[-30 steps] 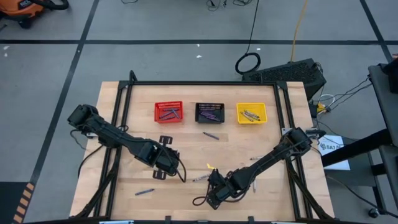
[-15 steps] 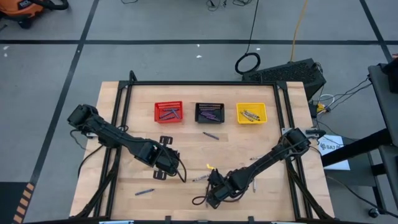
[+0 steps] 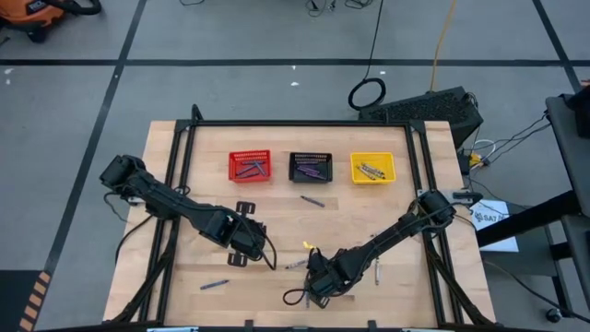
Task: Sort crayons
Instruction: Put the violet crayon into the black bin
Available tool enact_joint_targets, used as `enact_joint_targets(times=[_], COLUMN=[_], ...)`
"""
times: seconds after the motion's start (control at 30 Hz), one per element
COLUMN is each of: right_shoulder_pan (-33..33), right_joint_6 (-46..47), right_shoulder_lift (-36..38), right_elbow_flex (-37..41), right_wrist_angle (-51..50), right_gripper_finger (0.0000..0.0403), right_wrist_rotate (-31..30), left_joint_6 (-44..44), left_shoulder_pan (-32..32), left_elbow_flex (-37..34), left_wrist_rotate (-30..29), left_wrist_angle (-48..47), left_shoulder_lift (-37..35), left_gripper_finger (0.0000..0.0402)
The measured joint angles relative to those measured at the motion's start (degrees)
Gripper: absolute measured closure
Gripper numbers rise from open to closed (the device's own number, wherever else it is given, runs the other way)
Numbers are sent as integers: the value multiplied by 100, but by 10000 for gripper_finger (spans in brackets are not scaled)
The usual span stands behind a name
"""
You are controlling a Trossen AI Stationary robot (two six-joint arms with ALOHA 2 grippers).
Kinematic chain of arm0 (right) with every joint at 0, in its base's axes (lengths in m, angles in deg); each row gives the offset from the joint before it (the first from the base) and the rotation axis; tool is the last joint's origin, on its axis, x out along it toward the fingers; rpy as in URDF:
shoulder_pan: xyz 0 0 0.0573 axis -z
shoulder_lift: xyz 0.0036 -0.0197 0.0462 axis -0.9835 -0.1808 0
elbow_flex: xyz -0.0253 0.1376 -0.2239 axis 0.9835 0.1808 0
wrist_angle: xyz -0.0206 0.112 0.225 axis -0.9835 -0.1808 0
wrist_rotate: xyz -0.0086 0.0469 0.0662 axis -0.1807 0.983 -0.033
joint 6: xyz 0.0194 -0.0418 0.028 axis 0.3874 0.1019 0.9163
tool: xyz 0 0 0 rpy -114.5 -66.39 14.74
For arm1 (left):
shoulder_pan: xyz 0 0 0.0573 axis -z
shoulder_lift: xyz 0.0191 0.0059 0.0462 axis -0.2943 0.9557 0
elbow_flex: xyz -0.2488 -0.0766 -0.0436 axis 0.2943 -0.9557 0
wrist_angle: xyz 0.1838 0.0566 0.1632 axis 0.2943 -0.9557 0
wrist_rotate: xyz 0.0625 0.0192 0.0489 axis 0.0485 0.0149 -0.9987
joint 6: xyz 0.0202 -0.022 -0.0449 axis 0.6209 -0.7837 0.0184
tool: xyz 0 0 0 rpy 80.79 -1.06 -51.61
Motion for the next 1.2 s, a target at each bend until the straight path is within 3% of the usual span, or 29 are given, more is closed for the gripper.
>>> enact_joint_targets(times=[0.3, 0.63, 1.2], right_shoulder_pan=[122, 161, 944], right_joint_6=[-696, -1404, -2577], right_shoulder_lift=[-27, 220, 1972], right_elbow_flex=[0, -59, -52], right_wrist_angle=[4, -59, -877], right_gripper_finger=[393, 400, 403], right_wrist_rotate=[60, 49, -1477], left_joint_6=[0, 2, 65], left_shoulder_pan=[0, 0, -302], left_elbow_flex=[0, 0, 0], left_wrist_rotate=[1, 1, -14], left_wrist_angle=[-1, -1, -176], left_shoulder_lift=[0, 0, 0], left_gripper_finger=[307, 307, 307])
